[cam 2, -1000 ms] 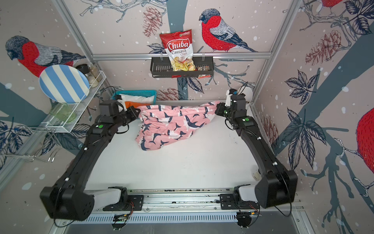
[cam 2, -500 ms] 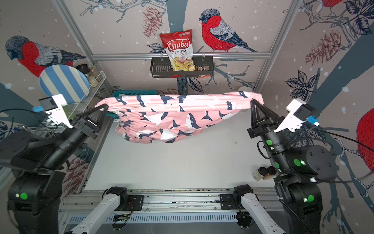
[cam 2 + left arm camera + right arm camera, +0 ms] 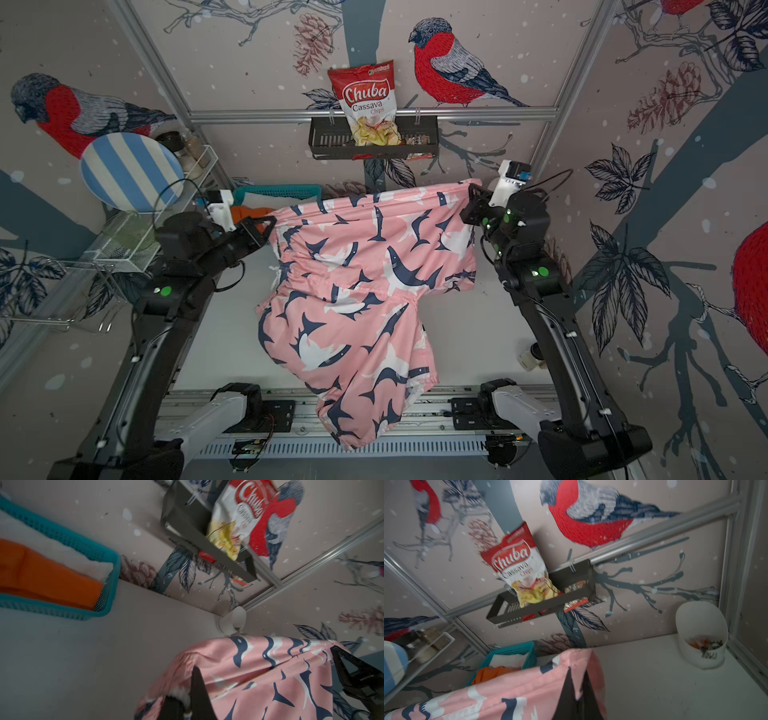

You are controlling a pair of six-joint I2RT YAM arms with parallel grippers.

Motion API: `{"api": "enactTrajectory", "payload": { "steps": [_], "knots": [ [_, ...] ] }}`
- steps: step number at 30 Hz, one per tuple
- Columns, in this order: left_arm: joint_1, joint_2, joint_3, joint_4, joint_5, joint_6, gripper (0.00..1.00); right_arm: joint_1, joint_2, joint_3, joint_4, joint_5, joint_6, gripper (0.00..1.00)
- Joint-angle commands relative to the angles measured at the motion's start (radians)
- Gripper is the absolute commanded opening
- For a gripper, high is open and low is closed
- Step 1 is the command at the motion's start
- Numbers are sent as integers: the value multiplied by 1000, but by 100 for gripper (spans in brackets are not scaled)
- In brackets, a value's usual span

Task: Roll up the shorts
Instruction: Flatten out the shorts at the center of the board.

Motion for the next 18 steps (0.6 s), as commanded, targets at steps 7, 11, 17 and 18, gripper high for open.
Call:
{"api": "enactTrajectory", "payload": {
  "steps": [7,11,17,18],
  "knots": [
    [7,546,24,167,-340,31,27,-33,579,179,176,123,39,23],
    [5,566,98,124,-340,33,61,-1,658,355,-75,163,-12,73],
    [-38,420,51,18,-273,67,65,84,454,149,-201,128,-120,76],
    [-51,389,17,6,-247,69,63,101,410,96,-225,106,-120,76]
  ]
}}
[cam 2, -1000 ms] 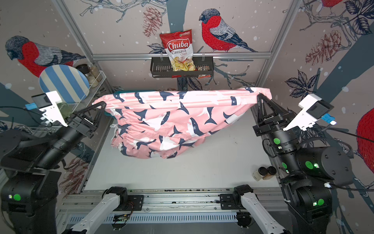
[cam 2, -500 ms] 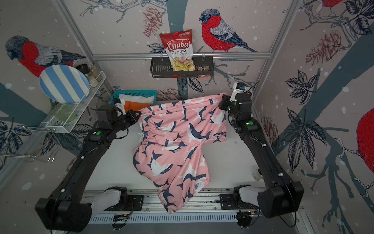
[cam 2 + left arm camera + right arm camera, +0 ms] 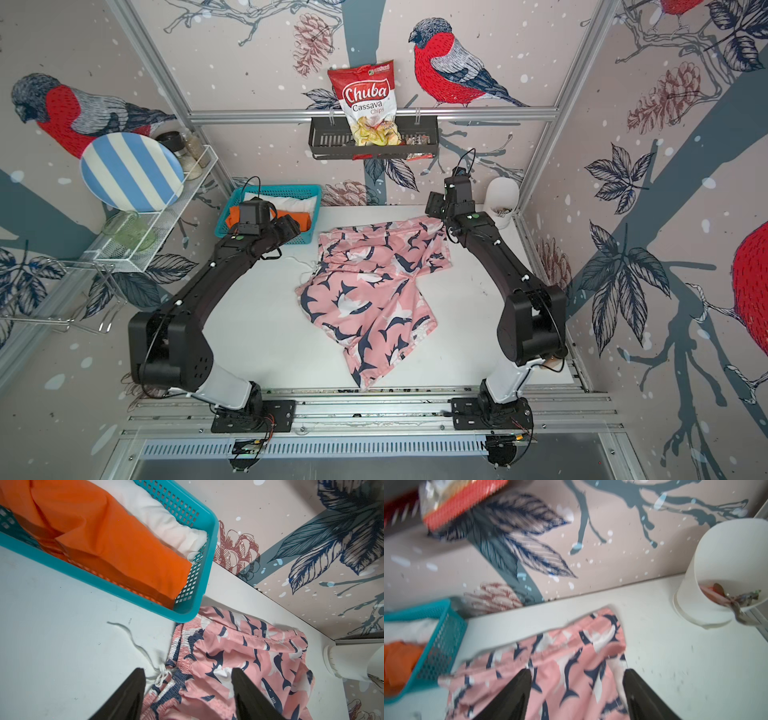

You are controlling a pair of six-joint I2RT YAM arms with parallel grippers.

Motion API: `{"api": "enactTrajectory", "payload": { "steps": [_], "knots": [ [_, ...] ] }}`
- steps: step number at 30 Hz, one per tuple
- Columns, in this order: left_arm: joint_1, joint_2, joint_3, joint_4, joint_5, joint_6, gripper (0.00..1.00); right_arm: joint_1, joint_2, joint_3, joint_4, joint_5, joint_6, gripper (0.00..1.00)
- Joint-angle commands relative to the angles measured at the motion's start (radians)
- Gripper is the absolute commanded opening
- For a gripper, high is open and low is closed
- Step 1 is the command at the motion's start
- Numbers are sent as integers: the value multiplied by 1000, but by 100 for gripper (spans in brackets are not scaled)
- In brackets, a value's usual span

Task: Roll up the shorts
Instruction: Flatten out the shorts at the center of the board.

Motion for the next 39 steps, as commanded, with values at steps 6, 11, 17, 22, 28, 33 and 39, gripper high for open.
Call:
{"api": "enactTrajectory", "payload": {
  "steps": [6,11,17,22,28,33,39],
  "knots": [
    [-102,-214,-324,-91,160,-14,23,179,-282,-375,-226,-8,12,72],
    [-111,-280,-532,-18,163,-50,14,325,-368,-545,-306,81,156,70],
    [-111,-112,-547,44,148,-38,12,383,-370,-681,-325,118,265,65],
    [-104,-57,-560,46,66,-31,11,411,-306,-710,-312,136,293,62],
    [-92,-36,-554,45,58,-22,10,423,-225,-711,-210,110,306,56],
    [-91,-31,-540,37,63,-17,10,436,-158,-707,-156,117,286,43],
    [-90,-31,-535,31,58,-11,9,436,-104,-691,-161,123,277,20]
  ]
}}
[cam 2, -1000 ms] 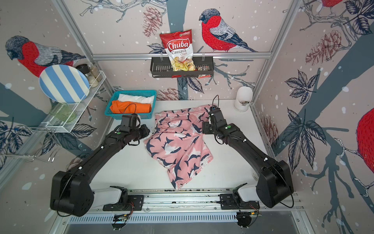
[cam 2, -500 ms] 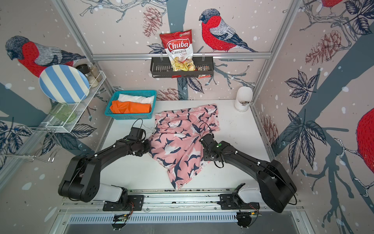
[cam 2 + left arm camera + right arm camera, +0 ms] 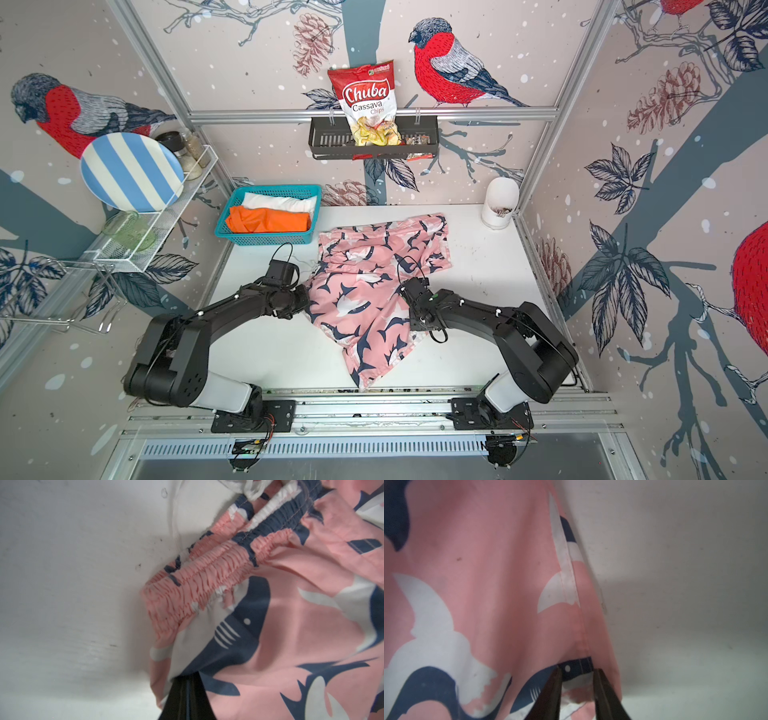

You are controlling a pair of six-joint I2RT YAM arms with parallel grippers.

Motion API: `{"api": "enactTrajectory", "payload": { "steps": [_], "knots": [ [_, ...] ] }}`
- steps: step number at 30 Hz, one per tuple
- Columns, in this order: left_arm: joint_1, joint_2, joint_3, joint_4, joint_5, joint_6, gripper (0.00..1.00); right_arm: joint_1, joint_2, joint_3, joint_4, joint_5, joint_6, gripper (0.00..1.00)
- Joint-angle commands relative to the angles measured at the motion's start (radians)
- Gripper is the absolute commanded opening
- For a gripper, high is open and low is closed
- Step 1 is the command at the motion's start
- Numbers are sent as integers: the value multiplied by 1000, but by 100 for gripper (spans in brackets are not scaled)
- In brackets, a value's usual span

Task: Roll up the shorts
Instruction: Flatten out the shorts at the center of the board.

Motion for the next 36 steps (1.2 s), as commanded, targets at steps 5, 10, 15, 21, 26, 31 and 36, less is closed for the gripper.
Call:
{"api": "enactTrajectory", "payload": {
  "steps": [5,10,15,21,26,31,36],
  "knots": [
    [14,1,-4,4,-13,10,9,-8,-12,23,-19,42,-1,0],
    [27,-10,-13,2,-8,11,9,-34,-78,31,-46,37,5,0],
    [28,-19,-10,-3,-1,12,9,-36,-100,19,-69,-26,35,49],
    [28,-13,-6,-1,10,11,9,-36,-53,1,-15,-47,13,53],
    [31,-18,-7,-8,7,17,9,-51,3,-20,26,-73,5,43],
    [37,-25,-18,-4,8,14,9,-49,-21,-21,14,-67,15,14],
    [43,-24,-22,-5,7,15,9,-56,-88,26,-52,-28,12,9]
  ]
}}
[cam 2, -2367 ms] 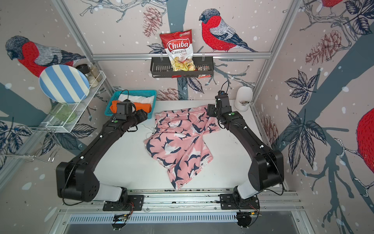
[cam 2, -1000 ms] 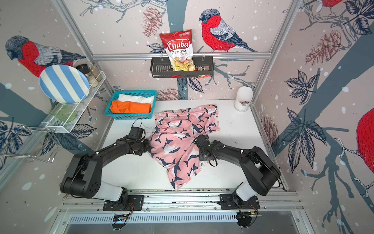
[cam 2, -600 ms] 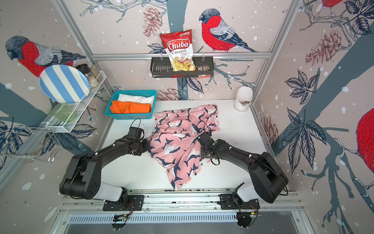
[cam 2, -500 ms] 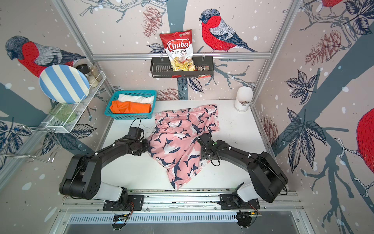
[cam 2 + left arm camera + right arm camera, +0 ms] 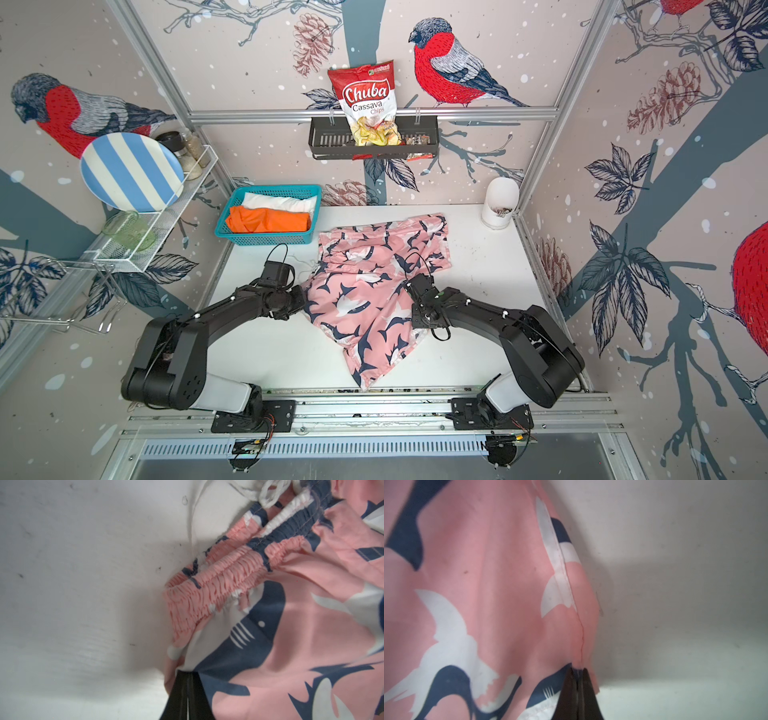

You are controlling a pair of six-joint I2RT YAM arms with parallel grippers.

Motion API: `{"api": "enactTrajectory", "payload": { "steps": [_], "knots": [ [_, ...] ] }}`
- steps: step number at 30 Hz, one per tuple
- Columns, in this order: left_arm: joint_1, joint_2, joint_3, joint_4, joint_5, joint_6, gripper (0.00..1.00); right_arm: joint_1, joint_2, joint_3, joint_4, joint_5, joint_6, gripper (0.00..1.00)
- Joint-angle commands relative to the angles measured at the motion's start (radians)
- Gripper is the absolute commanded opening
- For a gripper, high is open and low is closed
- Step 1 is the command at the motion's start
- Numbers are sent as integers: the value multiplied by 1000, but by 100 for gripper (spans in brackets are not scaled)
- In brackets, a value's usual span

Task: Roll up the shorts
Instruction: Flatten out the shorts at the center of the board.

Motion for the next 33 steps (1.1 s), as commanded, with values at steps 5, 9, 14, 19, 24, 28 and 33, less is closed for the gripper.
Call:
{"api": "enactTrajectory", "payload": {
  "steps": [5,9,14,19,24,28,33],
  "knots": [
    [17,-11,-14,-3,3,14,9,-42,-50,38,-78,38,-36,13],
    [22,-15,-21,-3,5,16,9,-85,-50,22,-62,-4,-66,6],
    [28,-21,-25,-6,5,17,8,-108,-56,13,-47,-18,-81,0],
    [30,-22,-26,-6,6,19,8,-162,-65,3,-27,-44,-102,0],
    [30,-23,-26,-7,8,17,8,-104,-55,18,-50,-36,-111,44],
    [30,-22,-27,-3,11,15,8,-74,-33,5,-34,-38,-97,49],
    [30,-19,-26,-6,9,18,8,-74,15,8,-30,-4,-94,36]
  ]
}}
